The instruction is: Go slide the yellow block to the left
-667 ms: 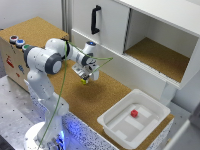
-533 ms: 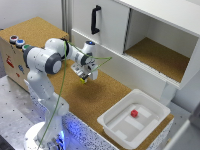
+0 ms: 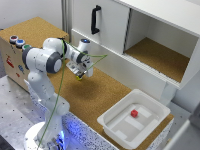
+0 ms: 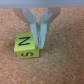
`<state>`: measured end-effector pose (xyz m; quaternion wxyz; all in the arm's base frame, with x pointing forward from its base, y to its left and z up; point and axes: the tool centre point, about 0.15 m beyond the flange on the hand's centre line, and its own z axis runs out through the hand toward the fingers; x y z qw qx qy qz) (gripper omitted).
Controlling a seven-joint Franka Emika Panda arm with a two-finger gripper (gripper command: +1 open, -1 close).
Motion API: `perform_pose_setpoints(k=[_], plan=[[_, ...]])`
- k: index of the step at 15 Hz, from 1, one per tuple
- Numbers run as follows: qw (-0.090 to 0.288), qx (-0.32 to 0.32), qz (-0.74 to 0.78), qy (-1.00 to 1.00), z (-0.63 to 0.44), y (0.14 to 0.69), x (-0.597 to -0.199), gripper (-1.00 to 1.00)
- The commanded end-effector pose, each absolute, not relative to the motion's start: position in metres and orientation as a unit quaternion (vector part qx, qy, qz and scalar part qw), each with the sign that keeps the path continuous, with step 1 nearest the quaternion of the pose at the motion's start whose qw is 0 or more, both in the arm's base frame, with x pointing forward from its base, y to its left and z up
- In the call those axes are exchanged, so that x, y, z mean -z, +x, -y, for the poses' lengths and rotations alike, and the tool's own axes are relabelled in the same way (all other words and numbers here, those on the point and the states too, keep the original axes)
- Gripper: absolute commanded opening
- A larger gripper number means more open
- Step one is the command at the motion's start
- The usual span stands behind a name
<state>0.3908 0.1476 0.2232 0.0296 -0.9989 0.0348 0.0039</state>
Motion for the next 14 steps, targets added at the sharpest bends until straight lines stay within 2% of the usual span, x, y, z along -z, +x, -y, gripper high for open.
perform_pose_setpoints(k=[1, 9, 13, 14], plan=[[0.042, -0.013, -0.009, -0.999, -0.188, 0.406, -0.216, -1.00], [0.044, -0.001, -0.015, -0.999, -0.200, 0.397, -0.228, -1.00], [0.028, 0.015, -0.032, -0.999, -0.185, 0.386, -0.257, -1.00], [0.025, 0.016, -0.034, -0.999, -0.183, 0.382, -0.268, 1.00]])
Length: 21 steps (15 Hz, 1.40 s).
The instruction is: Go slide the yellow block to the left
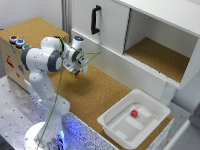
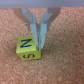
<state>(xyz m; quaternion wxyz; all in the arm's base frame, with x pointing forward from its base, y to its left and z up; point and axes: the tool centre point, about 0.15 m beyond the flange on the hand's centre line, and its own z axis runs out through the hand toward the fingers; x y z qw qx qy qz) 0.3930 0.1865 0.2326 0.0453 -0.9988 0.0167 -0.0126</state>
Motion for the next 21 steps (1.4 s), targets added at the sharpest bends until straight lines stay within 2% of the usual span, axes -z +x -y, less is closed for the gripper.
perform_pose_setpoints(k=[1, 4, 13, 21], plan=[[0.020, 0.024, -0.034, -0.999, -0.182, 0.380, -0.279, 1.00], [0.011, 0.028, -0.013, -0.999, -0.189, 0.375, -0.295, 1.00], [0.001, 0.005, 0.083, -0.997, -0.204, 0.395, -0.262, 1.00], [0.014, -0.001, 0.206, -0.978, -0.194, 0.404, -0.249, 1.00]])
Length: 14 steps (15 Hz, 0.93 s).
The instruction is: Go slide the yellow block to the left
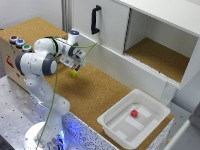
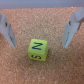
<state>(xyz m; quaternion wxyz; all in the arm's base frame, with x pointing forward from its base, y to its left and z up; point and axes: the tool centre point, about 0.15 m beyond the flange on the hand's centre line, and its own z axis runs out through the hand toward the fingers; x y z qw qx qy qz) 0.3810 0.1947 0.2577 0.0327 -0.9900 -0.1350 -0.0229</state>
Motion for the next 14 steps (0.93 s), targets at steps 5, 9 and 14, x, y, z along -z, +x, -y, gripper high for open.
perform_pose_setpoints(k=[5, 9, 14], plan=[[-0.017, 0.008, 0.418, -0.908, -0.208, 0.411, -0.257, 1.00], [-0.048, -0.001, 0.565, -0.823, -0.211, 0.410, -0.248, 1.00], [-0.024, -0.002, 0.652, -0.758, -0.221, 0.407, -0.232, 1.00]])
